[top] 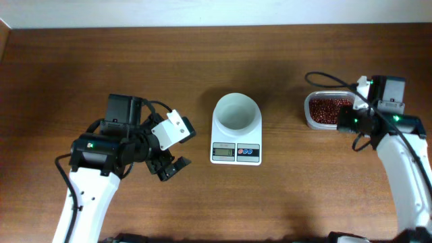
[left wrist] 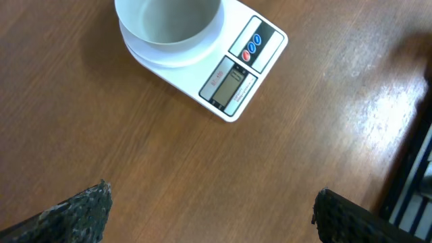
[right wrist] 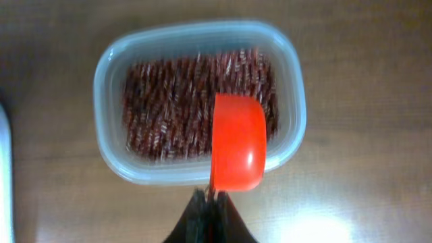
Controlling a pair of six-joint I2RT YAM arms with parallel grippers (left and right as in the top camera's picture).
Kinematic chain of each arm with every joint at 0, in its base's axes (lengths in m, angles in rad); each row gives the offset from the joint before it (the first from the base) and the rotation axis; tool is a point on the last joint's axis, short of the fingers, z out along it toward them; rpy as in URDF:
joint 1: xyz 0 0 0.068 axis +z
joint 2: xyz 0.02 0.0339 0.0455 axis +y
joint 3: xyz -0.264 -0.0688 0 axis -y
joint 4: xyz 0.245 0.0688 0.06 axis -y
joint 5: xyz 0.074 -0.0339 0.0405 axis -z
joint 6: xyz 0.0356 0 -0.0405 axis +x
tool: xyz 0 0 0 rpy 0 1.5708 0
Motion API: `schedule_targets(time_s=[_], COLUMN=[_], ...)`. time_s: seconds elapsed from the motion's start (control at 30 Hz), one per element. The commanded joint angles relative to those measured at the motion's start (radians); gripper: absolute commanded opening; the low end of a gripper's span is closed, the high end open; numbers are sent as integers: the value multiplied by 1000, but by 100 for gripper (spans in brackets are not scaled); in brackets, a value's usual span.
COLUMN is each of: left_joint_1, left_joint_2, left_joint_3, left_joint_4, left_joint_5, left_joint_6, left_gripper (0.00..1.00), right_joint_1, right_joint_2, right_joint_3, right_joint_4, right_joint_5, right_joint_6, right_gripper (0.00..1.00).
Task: Scoop and weigh 50g on scale
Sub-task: 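Scoop red beans with the right gripper and lift the scoop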
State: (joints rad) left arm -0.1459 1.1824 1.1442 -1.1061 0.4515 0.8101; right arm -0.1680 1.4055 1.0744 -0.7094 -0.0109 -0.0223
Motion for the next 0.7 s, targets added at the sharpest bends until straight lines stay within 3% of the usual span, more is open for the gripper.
schedule_targets(time_s=[0.0,0.1,0.27,0.47,0.67], left_joint_1=[-4,-4,-4,-4,-4], left_joint_2=[-2,-2,-2,-2,-2], left_joint_3=[-2,-2,-2,-2,-2], left_joint_4=[2,2,2,2,2], left_joint_5=[-4,-4,-4,-4,-4], left_joint_6=[-12,-12,-12,-12,-12], left_gripper=[99,99,99,99,99], right_joint_1=[-5,-5,-26,-270,-413], right_joint_2=[74,163,247,251,251], right_joint_3=[20,20,20,20,20], right_joint_4=[71,115,115,100,95], right_joint_5=[20,9,-181,-618,-825], right_joint_6=[3,3,65,90,90], right_gripper=[4,4,4,4,4])
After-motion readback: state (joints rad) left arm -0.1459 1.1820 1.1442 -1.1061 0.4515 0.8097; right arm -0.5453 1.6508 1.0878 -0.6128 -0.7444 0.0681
